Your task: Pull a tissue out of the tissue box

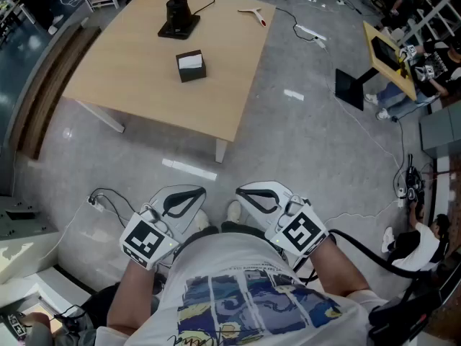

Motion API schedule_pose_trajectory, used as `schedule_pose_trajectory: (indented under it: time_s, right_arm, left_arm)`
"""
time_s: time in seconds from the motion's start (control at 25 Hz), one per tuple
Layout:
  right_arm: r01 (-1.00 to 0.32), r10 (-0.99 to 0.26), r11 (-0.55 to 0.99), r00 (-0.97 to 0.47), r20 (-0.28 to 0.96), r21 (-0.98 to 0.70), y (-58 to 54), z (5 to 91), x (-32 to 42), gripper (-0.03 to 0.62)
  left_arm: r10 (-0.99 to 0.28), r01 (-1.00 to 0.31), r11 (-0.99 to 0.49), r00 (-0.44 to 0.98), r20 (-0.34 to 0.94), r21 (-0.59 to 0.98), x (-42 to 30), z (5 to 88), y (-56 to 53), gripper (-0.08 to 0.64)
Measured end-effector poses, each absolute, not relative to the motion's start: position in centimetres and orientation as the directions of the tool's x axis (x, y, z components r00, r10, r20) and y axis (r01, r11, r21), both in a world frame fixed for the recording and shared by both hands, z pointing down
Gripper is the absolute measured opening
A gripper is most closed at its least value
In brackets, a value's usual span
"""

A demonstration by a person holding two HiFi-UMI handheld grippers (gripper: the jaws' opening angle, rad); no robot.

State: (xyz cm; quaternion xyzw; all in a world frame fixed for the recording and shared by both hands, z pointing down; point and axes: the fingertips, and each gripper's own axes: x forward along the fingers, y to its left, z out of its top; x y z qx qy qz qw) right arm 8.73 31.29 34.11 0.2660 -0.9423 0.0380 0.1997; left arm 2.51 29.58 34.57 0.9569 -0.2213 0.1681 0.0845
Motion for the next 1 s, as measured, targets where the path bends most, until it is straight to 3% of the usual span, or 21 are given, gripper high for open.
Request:
schedule_pose_trajectory:
  time_s: [0.56, 1.0]
  right_arm:
    - [-0.554, -0.518, 0.832, -0.762, 0.388, 0.023, 28.9, 34.2, 7.4, 0.003]
    - [-0.575, -0.531, 0.818, -0.749, 0.396, 0.009, 26.9, 35.2, 2.5, 0.012]
  left_arm:
    - [-0.423, -0.46, -0.883, 0.864, 0.272, 0.09, 1.3, 33.2, 27.3, 0.006]
    - [-0.505, -0.538, -0.836, 0.832, 0.23, 0.111, -4.9, 33.3, 25.1, 0.006]
